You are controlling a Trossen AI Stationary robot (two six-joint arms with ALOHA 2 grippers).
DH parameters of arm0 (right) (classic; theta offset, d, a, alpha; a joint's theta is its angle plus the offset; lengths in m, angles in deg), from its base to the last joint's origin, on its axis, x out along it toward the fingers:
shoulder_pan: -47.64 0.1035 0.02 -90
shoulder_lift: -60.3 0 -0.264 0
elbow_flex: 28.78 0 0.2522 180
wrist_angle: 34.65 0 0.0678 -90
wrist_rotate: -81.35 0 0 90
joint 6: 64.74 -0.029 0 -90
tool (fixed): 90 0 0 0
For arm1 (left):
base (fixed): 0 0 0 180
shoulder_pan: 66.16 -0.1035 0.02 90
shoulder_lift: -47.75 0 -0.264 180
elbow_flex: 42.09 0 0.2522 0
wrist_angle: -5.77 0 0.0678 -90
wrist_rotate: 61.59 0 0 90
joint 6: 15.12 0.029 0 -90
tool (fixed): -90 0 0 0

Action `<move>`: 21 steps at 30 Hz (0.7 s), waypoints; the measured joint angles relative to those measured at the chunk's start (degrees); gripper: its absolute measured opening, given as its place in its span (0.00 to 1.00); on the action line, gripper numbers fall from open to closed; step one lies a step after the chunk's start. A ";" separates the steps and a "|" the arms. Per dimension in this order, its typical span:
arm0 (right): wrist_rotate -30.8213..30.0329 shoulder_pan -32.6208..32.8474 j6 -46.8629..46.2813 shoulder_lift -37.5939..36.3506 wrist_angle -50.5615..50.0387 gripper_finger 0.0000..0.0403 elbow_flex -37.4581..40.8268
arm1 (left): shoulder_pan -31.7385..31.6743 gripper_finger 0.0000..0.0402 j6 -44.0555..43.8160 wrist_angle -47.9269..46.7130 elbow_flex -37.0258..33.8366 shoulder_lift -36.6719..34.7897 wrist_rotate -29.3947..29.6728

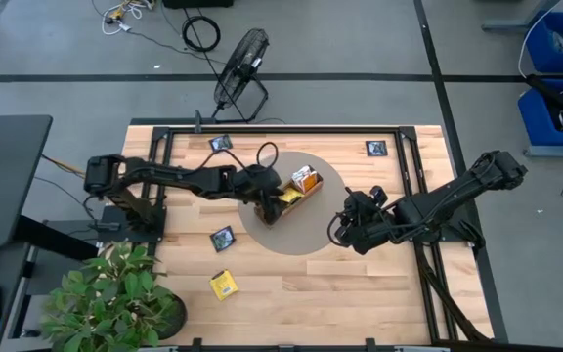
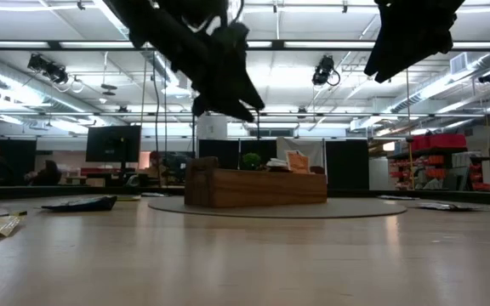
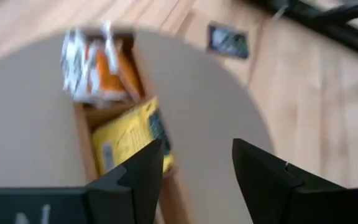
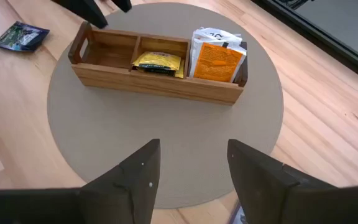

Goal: Pick & Place Tea
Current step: Put the yellow tea bag into the middle section of the wooden organizer

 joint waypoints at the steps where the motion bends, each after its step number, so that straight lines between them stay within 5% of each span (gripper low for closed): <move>1: 0.00 -0.15 0.00 0.00 0.16 0.49 0.00 | 0.15 0.47 0.31 -0.54 0.02 -1.09 0.01; 21: 9.58 -3.90 21.07 1.44 16.14 0.49 -0.04 | 7.96 0.34 4.99 -10.92 -0.50 -24.32 11.39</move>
